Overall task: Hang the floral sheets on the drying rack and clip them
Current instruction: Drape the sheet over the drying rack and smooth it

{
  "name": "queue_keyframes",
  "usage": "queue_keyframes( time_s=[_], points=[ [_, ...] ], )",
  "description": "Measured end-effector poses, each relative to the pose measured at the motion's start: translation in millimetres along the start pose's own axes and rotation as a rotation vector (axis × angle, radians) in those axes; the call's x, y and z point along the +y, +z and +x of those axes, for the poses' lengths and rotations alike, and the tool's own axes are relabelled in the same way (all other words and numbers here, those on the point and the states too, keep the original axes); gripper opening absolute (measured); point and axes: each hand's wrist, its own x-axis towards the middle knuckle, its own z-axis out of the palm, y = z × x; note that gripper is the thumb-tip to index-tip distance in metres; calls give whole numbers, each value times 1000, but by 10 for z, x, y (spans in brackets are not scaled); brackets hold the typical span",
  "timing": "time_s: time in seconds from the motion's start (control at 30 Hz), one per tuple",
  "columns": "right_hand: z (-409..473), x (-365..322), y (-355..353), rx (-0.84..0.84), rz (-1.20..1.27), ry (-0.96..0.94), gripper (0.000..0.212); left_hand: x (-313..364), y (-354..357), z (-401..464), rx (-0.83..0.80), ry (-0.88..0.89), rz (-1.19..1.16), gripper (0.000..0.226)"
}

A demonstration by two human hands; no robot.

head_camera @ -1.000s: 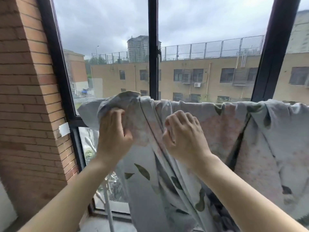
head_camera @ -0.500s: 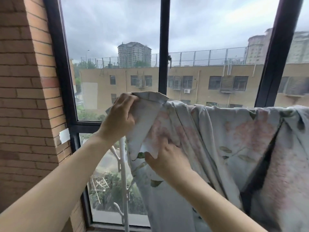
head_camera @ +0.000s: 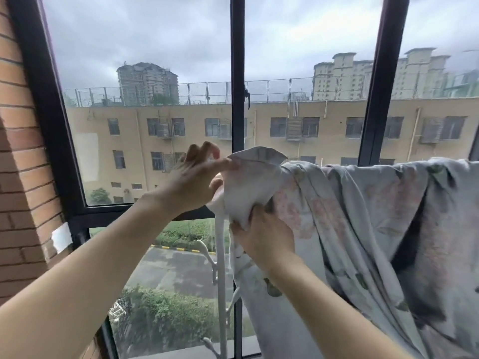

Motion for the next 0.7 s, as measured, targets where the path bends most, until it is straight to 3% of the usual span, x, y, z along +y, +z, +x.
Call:
queue_keyframes(
  time_s=[0.1, 0.17, 0.27, 0.37, 0.5, 0.6, 0.7],
  points=[
    [56, -42, 8, 9, -39, -10, 49, -84, 31, 20, -105, 50, -33, 46],
    [82, -88, 31, 20, -62, 21, 57, -92, 52, 69, -78, 76, -64, 34],
    [87, -136, 42, 78, -64, 30, 30, -125, 115, 227, 35, 145, -161, 16],
    [110, -244, -50, 189, 31, 58, 18, -216, 175, 435, 84, 120, -423, 13],
    [327, -555, -419, 397, 360, 170, 21, -365, 13, 678, 102, -142, -940, 26],
    [515, -834, -769, 281, 316, 139, 22, -556, -82, 803, 180, -314, -1326, 22],
    [643, -983, -842, 122, -39, 106, 33, -704, -278, 788, 359, -343, -1414, 28]
  ],
)
